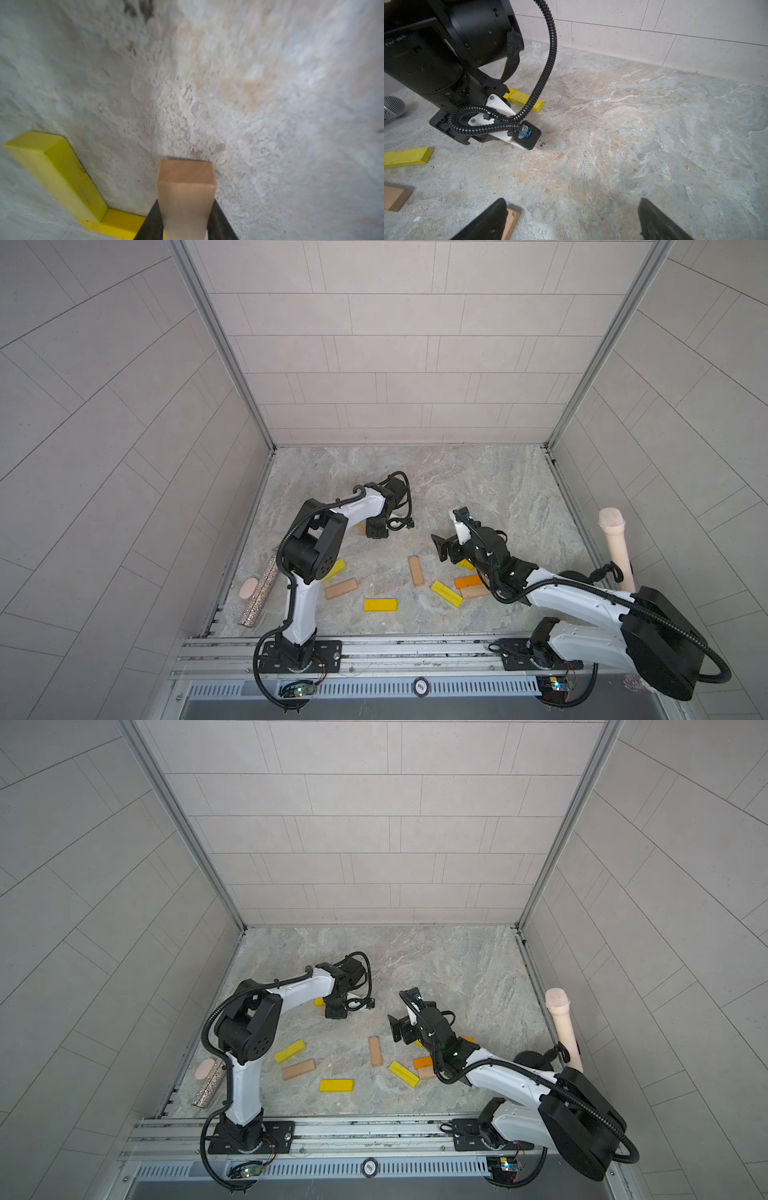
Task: Assemble the number 8 with building blocks
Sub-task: Assemble the building block at the center of the board.
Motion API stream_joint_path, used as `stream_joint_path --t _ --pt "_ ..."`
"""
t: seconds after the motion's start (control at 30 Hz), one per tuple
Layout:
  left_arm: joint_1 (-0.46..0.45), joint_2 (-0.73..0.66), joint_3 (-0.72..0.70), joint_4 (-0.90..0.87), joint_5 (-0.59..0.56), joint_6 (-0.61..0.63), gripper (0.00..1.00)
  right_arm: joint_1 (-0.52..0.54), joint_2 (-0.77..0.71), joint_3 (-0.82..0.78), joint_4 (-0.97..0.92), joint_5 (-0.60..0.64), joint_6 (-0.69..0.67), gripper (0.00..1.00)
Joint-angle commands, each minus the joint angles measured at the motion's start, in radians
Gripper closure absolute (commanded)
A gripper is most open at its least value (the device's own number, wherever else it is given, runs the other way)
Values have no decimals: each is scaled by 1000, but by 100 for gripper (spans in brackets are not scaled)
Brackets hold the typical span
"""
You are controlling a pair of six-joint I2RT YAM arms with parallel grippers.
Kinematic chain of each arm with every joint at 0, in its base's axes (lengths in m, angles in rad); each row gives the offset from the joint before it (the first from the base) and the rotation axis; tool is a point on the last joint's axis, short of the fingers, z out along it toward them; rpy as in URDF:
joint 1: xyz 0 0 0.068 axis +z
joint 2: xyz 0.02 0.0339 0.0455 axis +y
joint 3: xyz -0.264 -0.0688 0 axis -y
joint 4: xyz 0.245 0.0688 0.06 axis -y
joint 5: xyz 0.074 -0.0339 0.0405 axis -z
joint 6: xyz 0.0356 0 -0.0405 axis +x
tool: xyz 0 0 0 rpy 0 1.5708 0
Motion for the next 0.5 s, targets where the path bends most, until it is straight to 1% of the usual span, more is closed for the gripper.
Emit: stream_joint_path --t 0.0,0.47 --pt "13 66 -8 -24 -8 35 73 1 -3 24 -5 15 -5 0" --pt "12 96 39 -26 28 17 73 2 4 28 -5 14 -4 1"
